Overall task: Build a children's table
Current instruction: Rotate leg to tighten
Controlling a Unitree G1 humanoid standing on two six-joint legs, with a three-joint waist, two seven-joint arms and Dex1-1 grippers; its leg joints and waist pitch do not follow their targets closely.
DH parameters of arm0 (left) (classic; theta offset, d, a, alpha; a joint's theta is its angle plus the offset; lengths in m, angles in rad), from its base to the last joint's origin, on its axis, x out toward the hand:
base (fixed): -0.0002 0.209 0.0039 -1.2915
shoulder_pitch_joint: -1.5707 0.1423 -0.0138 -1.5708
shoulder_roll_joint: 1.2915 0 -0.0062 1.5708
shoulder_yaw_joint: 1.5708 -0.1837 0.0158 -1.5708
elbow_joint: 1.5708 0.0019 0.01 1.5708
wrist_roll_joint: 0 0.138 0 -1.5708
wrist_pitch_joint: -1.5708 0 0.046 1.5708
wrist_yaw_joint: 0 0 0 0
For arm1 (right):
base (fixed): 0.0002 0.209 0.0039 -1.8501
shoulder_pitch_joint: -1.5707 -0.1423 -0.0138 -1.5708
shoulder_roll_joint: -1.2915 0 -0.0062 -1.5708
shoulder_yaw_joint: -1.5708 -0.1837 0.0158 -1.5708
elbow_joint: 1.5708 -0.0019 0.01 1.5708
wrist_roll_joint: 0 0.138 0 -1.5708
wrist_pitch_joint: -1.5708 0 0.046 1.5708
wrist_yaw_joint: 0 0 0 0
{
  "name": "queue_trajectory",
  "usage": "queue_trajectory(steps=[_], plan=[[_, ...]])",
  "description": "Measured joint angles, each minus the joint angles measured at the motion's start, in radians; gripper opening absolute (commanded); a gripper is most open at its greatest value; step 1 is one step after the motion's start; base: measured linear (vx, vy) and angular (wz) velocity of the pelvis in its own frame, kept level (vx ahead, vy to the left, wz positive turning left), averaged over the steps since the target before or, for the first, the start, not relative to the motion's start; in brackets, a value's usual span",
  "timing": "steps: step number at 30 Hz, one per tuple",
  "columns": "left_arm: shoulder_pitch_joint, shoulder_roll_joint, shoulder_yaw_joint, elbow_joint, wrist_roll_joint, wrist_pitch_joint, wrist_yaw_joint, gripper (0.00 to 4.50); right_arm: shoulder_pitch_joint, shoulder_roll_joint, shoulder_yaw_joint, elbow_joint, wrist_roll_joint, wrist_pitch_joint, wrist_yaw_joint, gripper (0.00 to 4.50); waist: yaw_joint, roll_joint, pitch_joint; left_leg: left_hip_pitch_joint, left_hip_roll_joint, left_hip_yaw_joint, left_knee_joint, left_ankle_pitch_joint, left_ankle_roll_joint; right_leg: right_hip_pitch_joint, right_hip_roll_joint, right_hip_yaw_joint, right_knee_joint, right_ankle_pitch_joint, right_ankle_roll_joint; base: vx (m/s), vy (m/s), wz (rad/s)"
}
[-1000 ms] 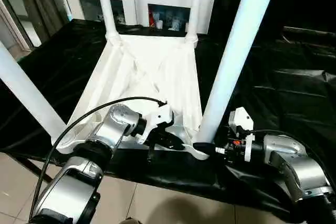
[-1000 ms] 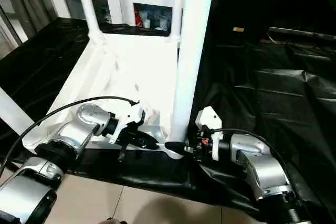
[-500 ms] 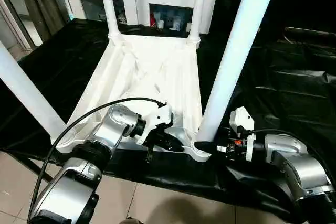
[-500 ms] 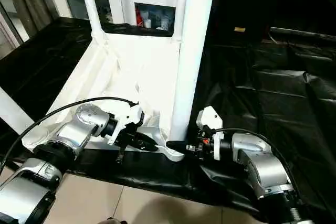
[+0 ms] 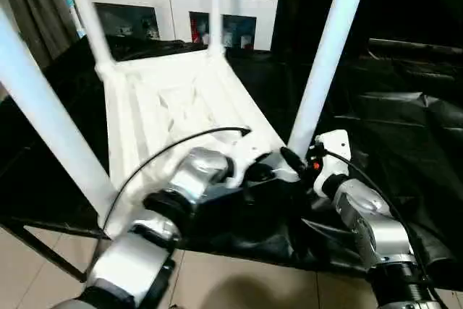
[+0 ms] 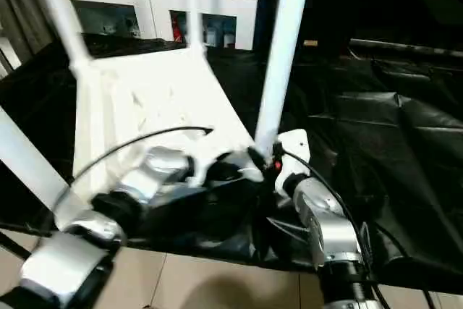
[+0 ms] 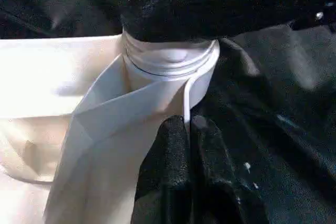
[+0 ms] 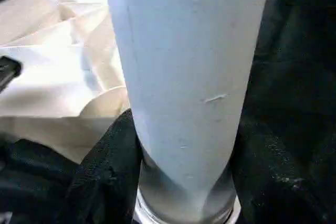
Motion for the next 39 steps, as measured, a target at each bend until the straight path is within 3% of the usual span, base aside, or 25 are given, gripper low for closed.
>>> queue_trajectory(steps=[2, 4, 7, 11, 15, 19, 22, 39], plan=[[-0.007, -0.002, 0.002, 0.015, 0.000, -0.010, 0.000, 0.00, 0.000, -0.002, 0.000, 0.007, -0.004, -0.015, 0.004, 1.98, 0.001, 0.001, -0.001, 0.000, 0.000, 0.000, 0.000, 0.000, 0.000, 0.001, 0.000, 0.000, 0.000, 0.000, 0.000, 0.000, 0.000, 0.00], [-0.008, -0.002, 0.001, 0.020, 0.001, -0.021, -0.002, 0.00, 0.000, -0.006, 0.001, 0.009, -0.006, -0.028, 0.012, 2.53, 0.001, 0.003, -0.001, 0.000, 0.000, 0.000, -0.001, 0.000, 0.000, 0.001, 0.000, 0.000, 0.001, 0.001, 0.000, 0.000, 0.000, 0.00], [-0.008, 0.002, 0.002, 0.020, 0.001, -0.025, -0.016, 0.00, 0.001, -0.018, 0.001, 0.010, -0.001, -0.028, 0.052, 2.77, 0.002, 0.004, -0.002, -0.002, 0.000, 0.000, -0.001, 0.000, 0.000, 0.003, 0.000, -0.001, 0.002, 0.003, -0.003, 0.000, 0.000, 0.00], [-0.002, 0.040, -0.005, 0.013, -0.009, -0.052, -0.106, 0.00, 0.002, -0.104, 0.037, 0.006, 0.020, -0.032, 0.210, 3.11, 0.004, 0.003, -0.002, -0.002, 0.001, -0.001, -0.003, 0.000, 0.000, 0.002, 0.001, -0.002, 0.003, 0.003, -0.003, 0.000, 0.000, 0.00], [0.036, 0.126, -0.010, -0.040, -0.040, -0.095, -0.295, 0.00, 0.027, -0.208, 0.095, -0.033, 0.049, -0.050, 0.414, 3.11, 0.009, 0.004, -0.001, -0.004, 0.003, -0.001, -0.005, 0.000, 0.000, 0.000, 0.002, -0.004, 0.004, 0.005, -0.005, 0.000, 0.000, 0.00], [0.065, 0.188, -0.037, -0.104, -0.066, -0.099, -0.485, 0.00, 0.048, -0.270, 0.140, -0.075, 0.077, -0.053, 0.575, 3.11, 0.036, 0.005, 0.000, -0.011, 0.003, -0.001, -0.001, 0.000, 0.000, -0.003, 0.002, -0.004, 0.003, 0.002, -0.004, 0.000, 0.000, 0.00], [0.066, 0.206, -0.049, -0.121, -0.073, -0.094, -0.546, 0.00, 0.052, -0.291, 0.157, -0.094, 0.096, -0.052, 0.639, 3.11, 0.048, 0.003, 0.001, -0.018, 0.003, 0.001, 0.004, -0.001, 0.003, -0.008, 0.000, -0.004, 0.003, 0.002, -0.004, 0.000, 0.000, 0.00], [0.085, 0.238, -0.051, -0.160, -0.083, -0.072, -0.604, 0.00, 0.045, -0.288, 0.162, -0.098, 0.141, -0.032, 0.706, 2.09, 0.050, -0.002, 0.003, -0.017, 0.004, 0.001, 0.007, -0.003, 0.003, -0.008, 0.001, -0.003, 0.006, 0.002, -0.004, 0.000, 0.000, 0.00]])
